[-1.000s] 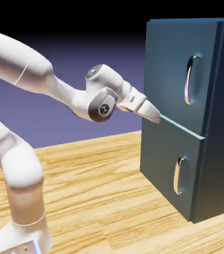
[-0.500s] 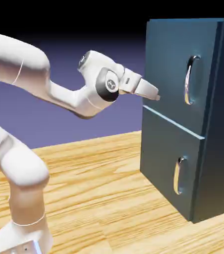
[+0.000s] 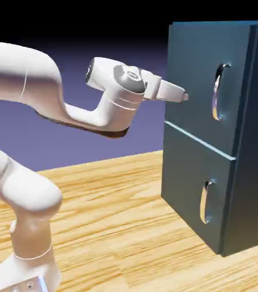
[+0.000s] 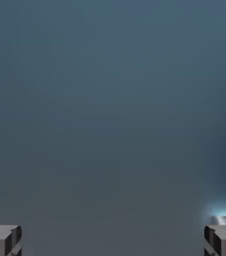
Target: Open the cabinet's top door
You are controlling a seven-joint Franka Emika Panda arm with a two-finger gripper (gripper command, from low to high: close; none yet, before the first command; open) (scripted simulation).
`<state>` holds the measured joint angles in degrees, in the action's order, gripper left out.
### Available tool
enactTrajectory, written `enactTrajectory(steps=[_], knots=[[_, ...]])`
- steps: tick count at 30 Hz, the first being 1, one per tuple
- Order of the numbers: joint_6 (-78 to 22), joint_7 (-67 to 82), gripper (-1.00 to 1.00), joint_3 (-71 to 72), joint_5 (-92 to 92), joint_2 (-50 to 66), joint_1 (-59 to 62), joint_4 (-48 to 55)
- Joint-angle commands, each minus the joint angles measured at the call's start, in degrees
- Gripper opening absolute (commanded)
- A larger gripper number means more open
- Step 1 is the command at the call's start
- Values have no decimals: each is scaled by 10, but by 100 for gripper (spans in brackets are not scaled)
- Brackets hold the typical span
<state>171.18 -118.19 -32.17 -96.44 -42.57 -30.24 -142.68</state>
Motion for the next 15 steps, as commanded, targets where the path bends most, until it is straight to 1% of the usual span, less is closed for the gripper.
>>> enactTrajectory(steps=[1, 15], knots=[[-1, -20, 0, -8, -25, -3, -8, 5], [-11, -294, 0, -125, -374, -38, -115, 71]])
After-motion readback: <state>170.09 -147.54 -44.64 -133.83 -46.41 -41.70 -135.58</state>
